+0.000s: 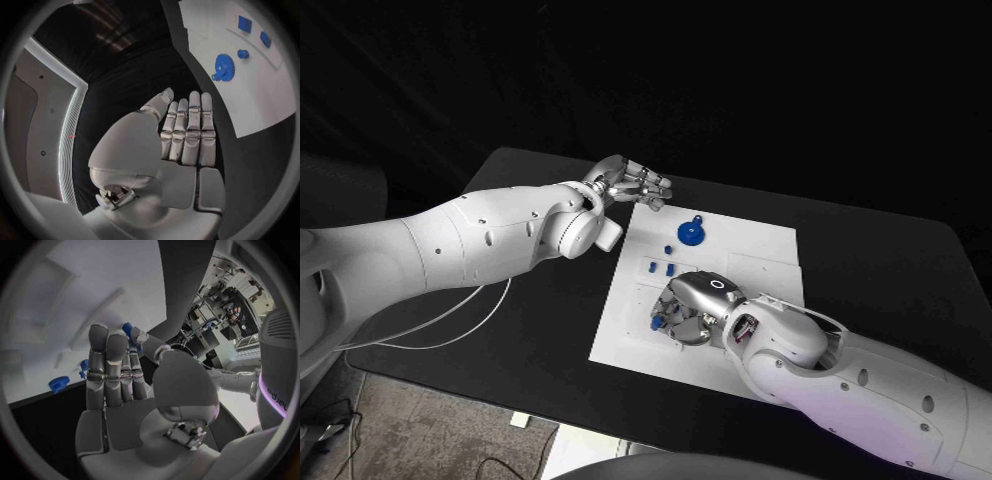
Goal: Assemble the parts on the task board
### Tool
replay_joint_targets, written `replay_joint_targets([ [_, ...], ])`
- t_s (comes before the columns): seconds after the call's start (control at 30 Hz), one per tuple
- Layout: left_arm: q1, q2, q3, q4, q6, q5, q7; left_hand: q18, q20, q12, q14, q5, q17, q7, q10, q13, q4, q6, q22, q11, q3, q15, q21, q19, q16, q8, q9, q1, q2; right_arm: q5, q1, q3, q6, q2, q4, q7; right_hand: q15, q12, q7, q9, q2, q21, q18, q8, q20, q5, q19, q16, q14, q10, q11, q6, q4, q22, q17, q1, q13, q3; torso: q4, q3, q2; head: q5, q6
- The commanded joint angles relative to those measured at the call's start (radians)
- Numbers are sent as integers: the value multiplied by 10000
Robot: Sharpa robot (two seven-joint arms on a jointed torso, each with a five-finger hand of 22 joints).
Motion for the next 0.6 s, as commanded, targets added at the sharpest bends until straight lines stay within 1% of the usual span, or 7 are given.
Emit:
replay_joint_targets([
  [0.03,13,-1,8,26,123,18,49,115,71,-55,-51,-56,-12,46,-57,3,55,-49,-9,-9,-13,-4,15,-21,-37,-33,14,99,-4,-100,-12,-6,232,17,-22,-35,-67,-14,-3,48,102,-3,137,36,-60,31,360,-28,0,22,15,53,17,0,17,36,12,30,4,1,7,6,7],
  [0.17,13,-10,8,31,126,11,47,115,71,-55,-51,-56,-12,46,-57,3,55,-49,-9,-9,-13,-4,15,-21,-37,-33,14,99,-4,-113,-12,-6,227,47,-61,-48,-67,-14,-3,48,102,-3,137,36,-60,31,360,-28,0,22,15,53,17,0,17,36,12,30,10,1,0,5,-12],
  [0.3,13,-14,8,35,134,9,45,115,71,-55,-51,-56,-12,46,-57,3,55,-49,-9,-9,-13,-4,15,-21,-37,-33,14,99,-4,-119,-15,-6,221,82,-109,-49,-68,-14,-2,46,118,-4,125,35,-65,30,361,-37,-1,18,16,49,14,1,23,46,12,5,3,-1,1,9,2],
  [0.6,13,-18,8,36,144,6,41,115,71,-55,-51,-56,-12,46,-57,3,55,-49,-9,-9,-13,-4,15,-21,-37,-33,14,99,-4,-123,-34,-6,204,132,-140,-35,-68,-14,-2,46,118,-4,125,35,-65,30,361,-37,-1,18,16,49,14,1,23,46,12,5,4,3,8,15,-11],
])
